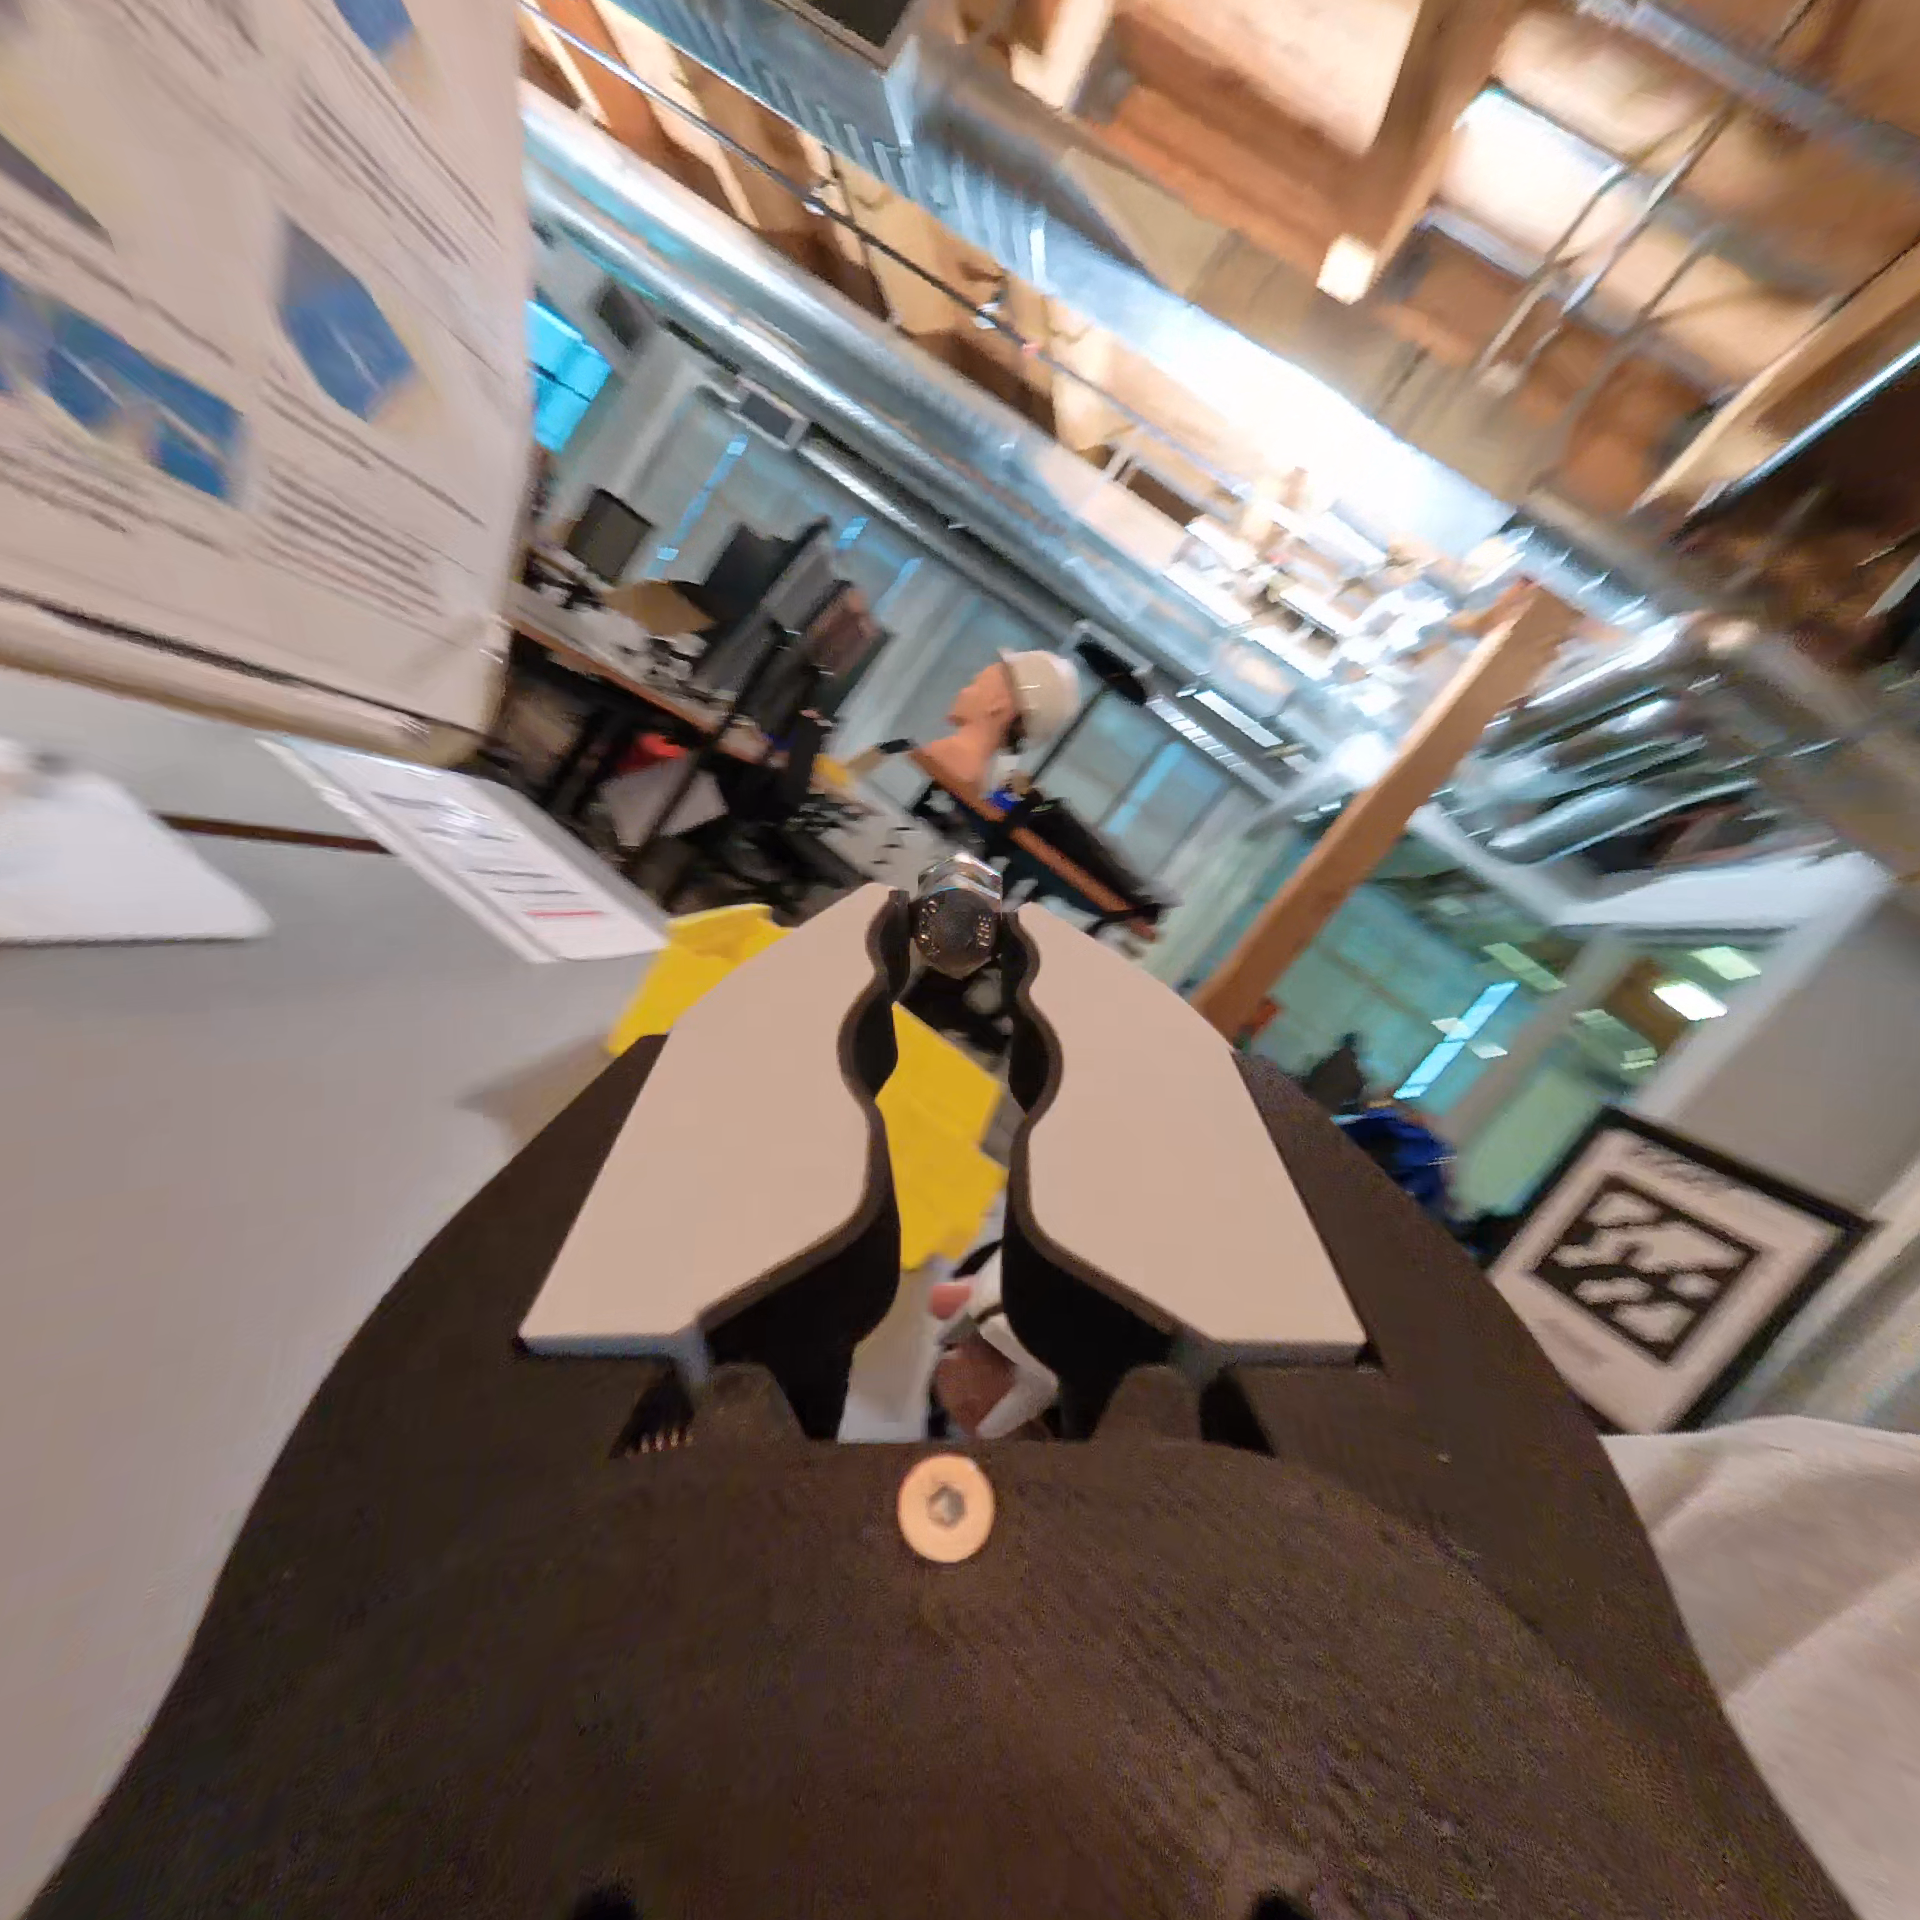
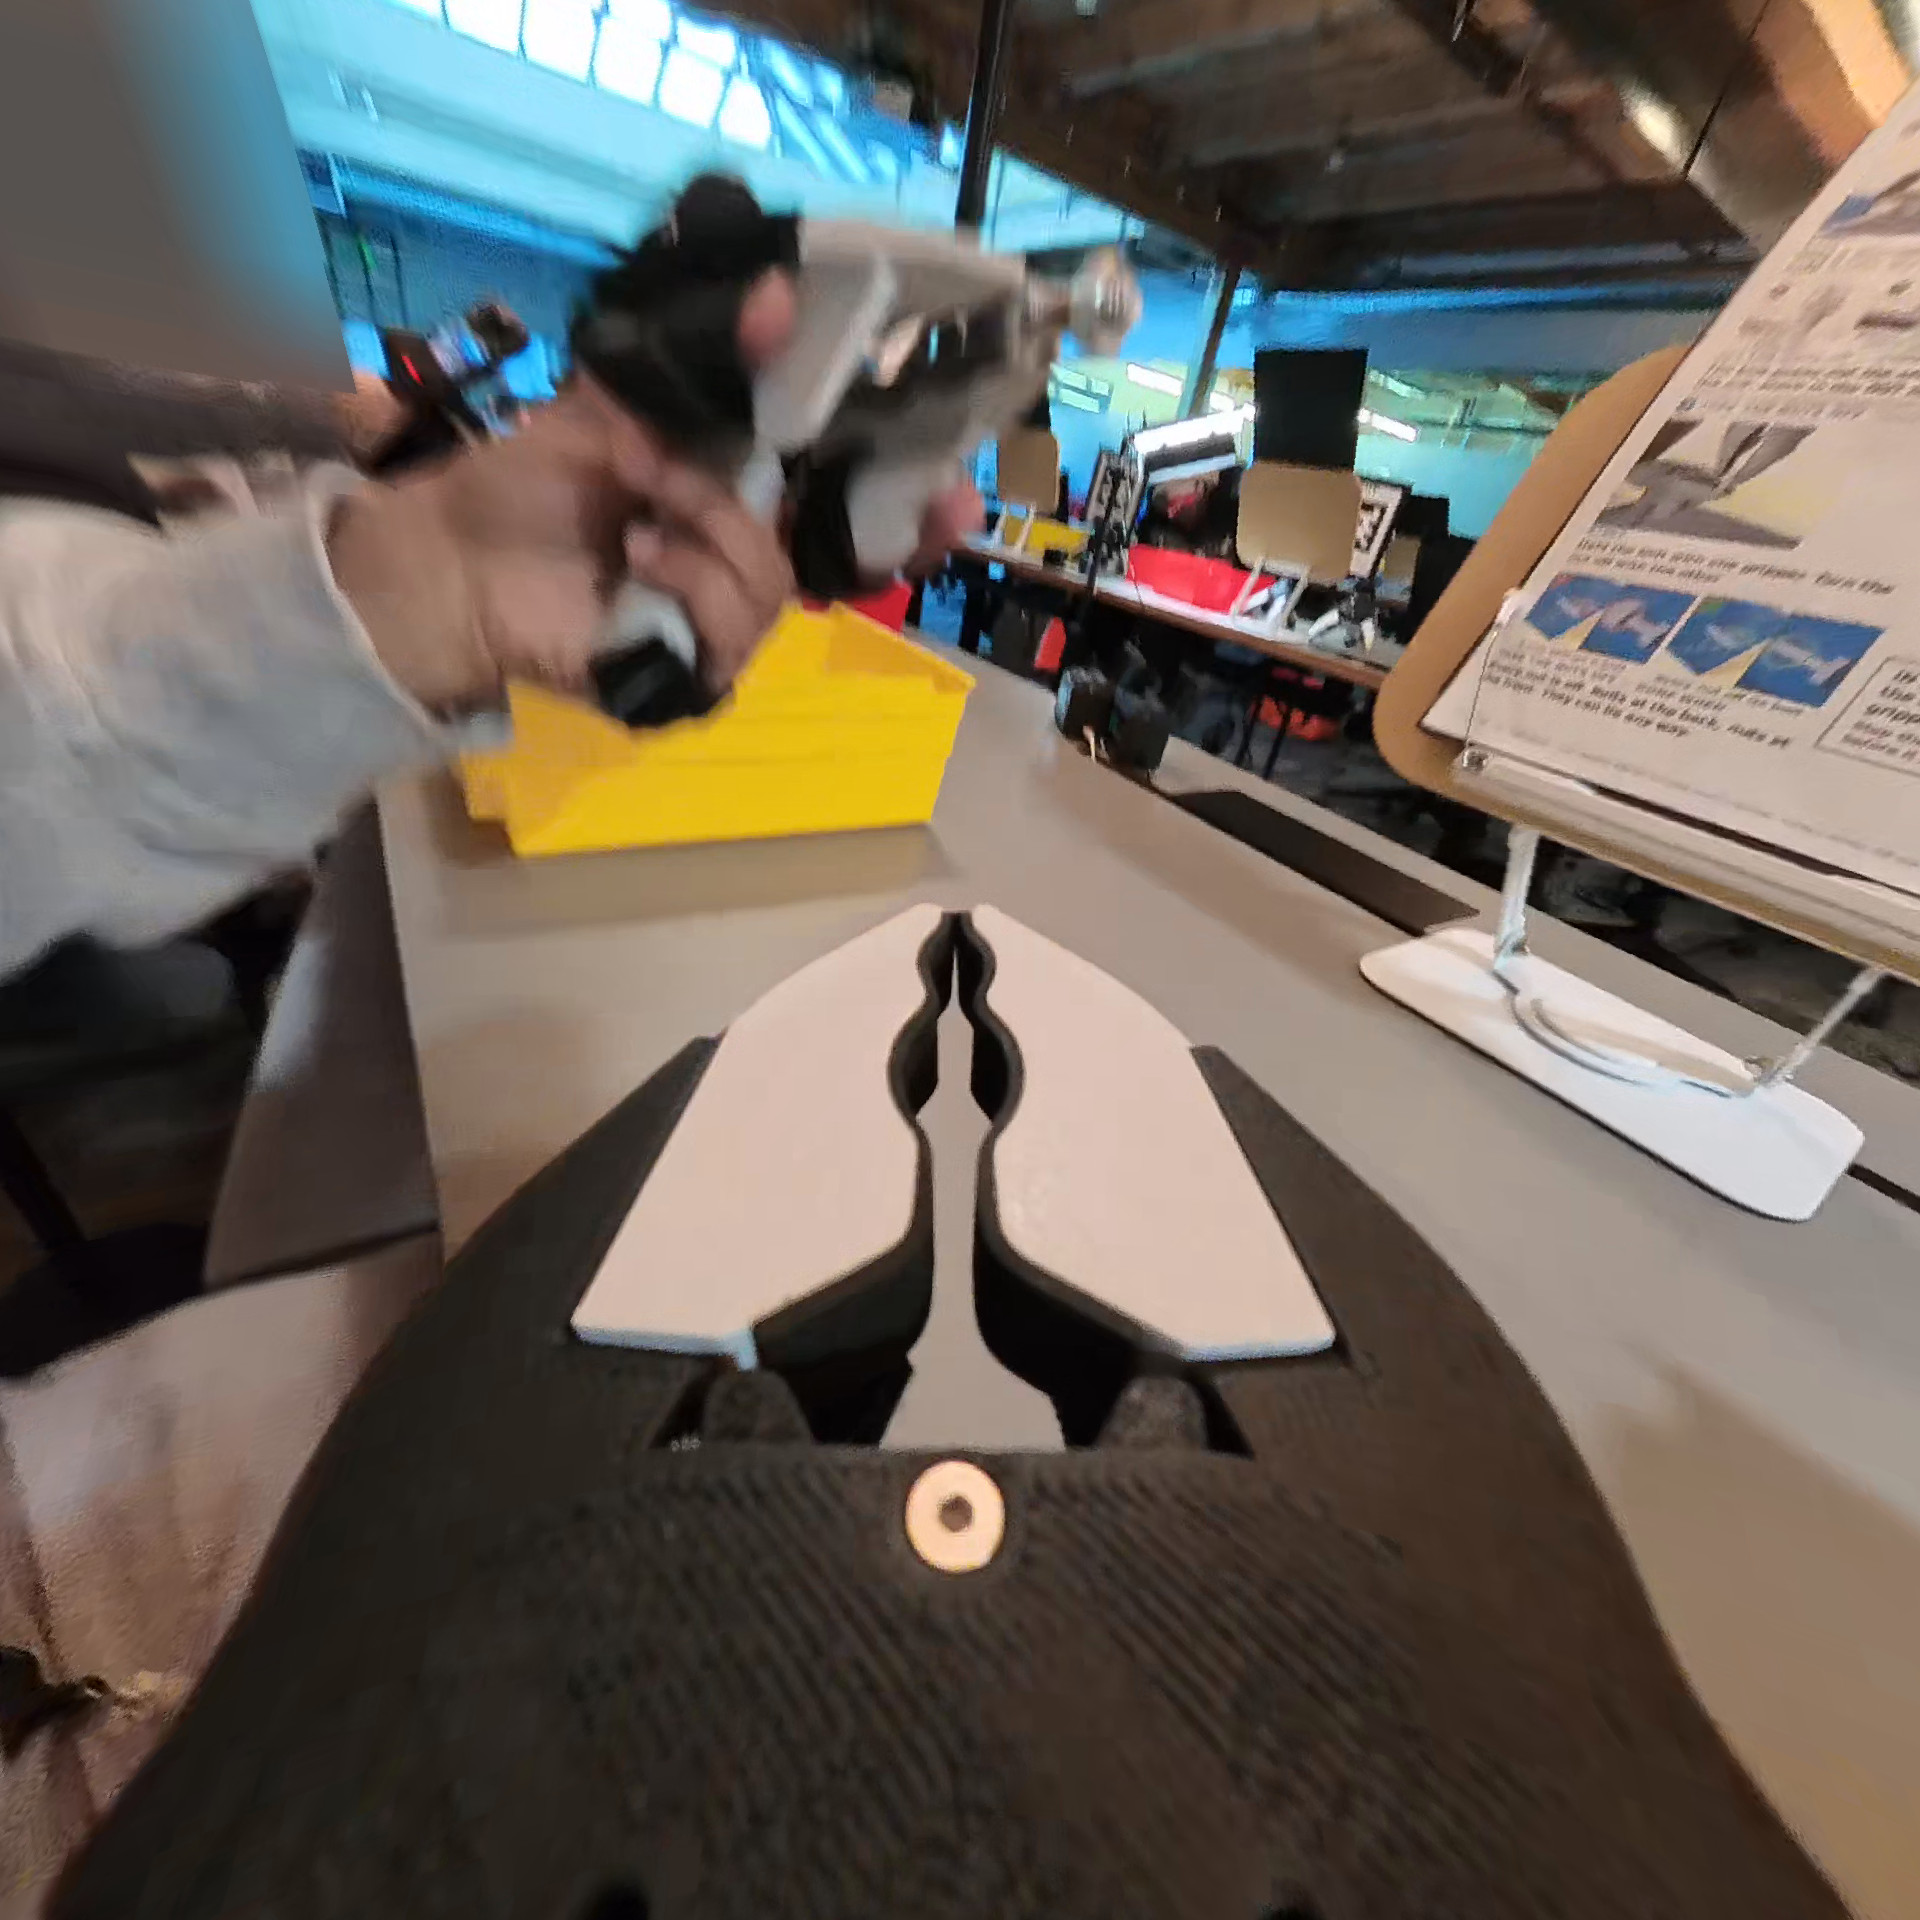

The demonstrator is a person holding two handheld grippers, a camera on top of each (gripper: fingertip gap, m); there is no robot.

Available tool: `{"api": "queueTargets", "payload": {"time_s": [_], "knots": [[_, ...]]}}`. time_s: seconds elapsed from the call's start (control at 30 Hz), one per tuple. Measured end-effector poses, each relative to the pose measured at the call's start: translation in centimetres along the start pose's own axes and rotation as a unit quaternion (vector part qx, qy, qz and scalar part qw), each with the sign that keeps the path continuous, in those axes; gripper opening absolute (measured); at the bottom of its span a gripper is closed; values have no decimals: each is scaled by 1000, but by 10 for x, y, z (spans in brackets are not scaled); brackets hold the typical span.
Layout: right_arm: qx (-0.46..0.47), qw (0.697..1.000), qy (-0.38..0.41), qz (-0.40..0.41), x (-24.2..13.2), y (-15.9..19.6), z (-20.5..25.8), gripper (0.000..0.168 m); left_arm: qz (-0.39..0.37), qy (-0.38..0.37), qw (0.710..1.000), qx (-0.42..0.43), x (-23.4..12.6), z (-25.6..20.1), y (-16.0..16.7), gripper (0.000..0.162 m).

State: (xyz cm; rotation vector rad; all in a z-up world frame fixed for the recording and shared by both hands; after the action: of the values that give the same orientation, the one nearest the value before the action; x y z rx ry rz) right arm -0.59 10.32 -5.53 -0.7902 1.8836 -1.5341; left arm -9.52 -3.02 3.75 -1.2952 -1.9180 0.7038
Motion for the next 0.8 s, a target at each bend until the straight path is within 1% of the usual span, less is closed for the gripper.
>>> {"api": "queueTargets", "payload": {"time_s": [0.07,0.13,0.2,0.27,0.33,0.4,0.5,0.6,0.73,0.8], "knots": [[42,998,-10,-44,-12,-12,-5,1,-8,56,997,-54,22,-2,28,17],[112,989,-35,-91,-23,-21,-12,4,-20,95,990,-100,39,-3,57,17],[203,967,-77,-132,-30,-25,-19,15,-24,108,985,-133,52,0,88,16],[287,943,-90,-145,-33,-17,-30,24,-31,116,981,-153,59,2,114,15],[335,925,-96,-150,-34,-7,-36,28,-48,128,974,-182,62,3,126,16],[355,918,-99,-143,-31,1,-38,30,-57,140,968,-199,65,2,129,17],[370,911,-106,-145,-31,3,-37,30,-48,141,972,-182,68,0,134,16],[383,905,-103,-153,-32,4,-39,28,-45,147,970,-189,70,1,141,16],[388,905,-99,-144,-31,10,-40,26,-7,159,966,-203,77,7,162,16],[392,904,-88,-146,-34,13,-44,18,0,169,963,-210,80,6,166,16]]}}
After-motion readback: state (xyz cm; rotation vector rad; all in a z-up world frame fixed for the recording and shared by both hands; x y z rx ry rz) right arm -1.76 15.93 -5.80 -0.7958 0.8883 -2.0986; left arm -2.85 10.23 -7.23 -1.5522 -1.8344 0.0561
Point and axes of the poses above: each gripper's, where its closed fingertips meet, x out along the fingers, y out of its underside, z = x × y across the jaws, the point moved 3 cm from there along -x, back along the fingers, and after that the axes turned 6 degrees about z, right-handed, at the moved point
